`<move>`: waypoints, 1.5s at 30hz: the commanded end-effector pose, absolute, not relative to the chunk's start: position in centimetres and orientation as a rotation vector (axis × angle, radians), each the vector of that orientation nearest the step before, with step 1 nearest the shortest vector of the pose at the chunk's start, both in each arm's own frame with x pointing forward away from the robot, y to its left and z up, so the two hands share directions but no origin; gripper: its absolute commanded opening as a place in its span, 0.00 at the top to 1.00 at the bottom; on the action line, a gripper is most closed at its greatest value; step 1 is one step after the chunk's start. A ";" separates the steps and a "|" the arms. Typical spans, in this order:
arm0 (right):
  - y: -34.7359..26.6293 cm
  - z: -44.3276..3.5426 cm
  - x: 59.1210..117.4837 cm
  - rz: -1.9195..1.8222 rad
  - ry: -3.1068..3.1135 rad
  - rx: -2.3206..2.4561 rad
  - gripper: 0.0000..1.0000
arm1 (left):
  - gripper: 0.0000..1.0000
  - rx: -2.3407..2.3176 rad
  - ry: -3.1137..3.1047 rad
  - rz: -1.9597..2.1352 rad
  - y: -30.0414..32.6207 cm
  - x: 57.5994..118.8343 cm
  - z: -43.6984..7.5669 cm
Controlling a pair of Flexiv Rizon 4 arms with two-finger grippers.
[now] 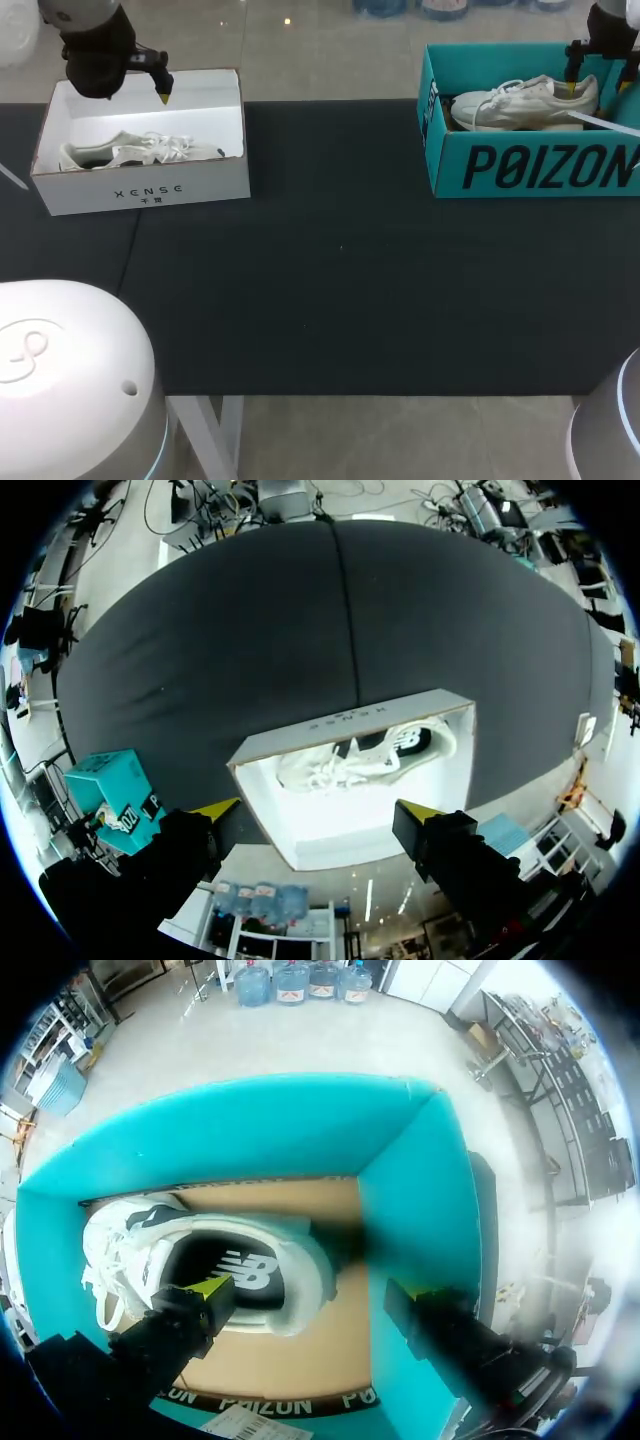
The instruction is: Take the shoe out of the shoebox, open the shoe tongue, remove and reinsert the insole, then place the shoe into the shoebox
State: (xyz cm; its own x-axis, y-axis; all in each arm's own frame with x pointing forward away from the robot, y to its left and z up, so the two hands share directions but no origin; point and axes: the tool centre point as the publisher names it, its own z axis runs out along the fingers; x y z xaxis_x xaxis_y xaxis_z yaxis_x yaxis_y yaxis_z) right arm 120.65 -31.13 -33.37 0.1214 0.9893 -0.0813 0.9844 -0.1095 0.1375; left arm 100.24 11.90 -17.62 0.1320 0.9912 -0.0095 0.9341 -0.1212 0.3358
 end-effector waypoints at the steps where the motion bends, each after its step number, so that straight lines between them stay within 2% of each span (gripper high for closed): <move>1: -31.7 -33.7 122.1 -0.036 2.023 2.284 0.00 | 0.00 2.151 1.885 0.318 12.0 100.1 -17.6; 6: -31.7 -33.9 122.5 -0.048 2.037 2.277 0.00 | 0.00 2.151 1.885 0.318 12.0 100.1 -17.6; 7: -31.7 -33.9 122.5 -0.052 2.043 2.272 0.11 | 0.00 2.151 1.885 0.318 12.0 100.1 -17.6; 8: -31.7 -34.1 122.5 -0.053 2.045 2.272 0.65 | 0.00 2.151 1.885 0.318 12.0 100.1 -17.6; 9: -31.7 -34.2 122.5 -0.054 2.050 2.276 0.95 | 0.00 2.151 1.885 0.318 12.0 100.1 -17.6; 10: -31.6 -34.3 122.4 -0.057 2.053 2.277 1.00 | 0.00 2.151 1.885 0.318 12.0 100.1 -17.6; 29: -31.8 -34.5 121.9 -0.079 2.057 2.285 1.00 | 0.00 2.151 1.885 0.318 12.0 100.1 -17.6; 36: -31.8 -32.0 121.0 -0.025 2.040 2.278 1.00 | 0.00 2.151 1.885 0.318 12.0 100.1 -17.6; 45: -31.4 -25.9 119.2 0.068 2.018 2.227 1.00 | 0.00 2.151 1.885 0.318 12.0 100.1 -17.6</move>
State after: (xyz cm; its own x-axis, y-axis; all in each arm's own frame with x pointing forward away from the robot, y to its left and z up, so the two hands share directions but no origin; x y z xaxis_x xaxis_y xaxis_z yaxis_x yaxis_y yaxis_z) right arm 120.72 -31.60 -29.17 0.1025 0.9932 -0.0560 0.9896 -0.0961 0.1073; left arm 100.24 11.90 -17.62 0.1320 0.9912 -0.0095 0.9341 -0.1212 0.3358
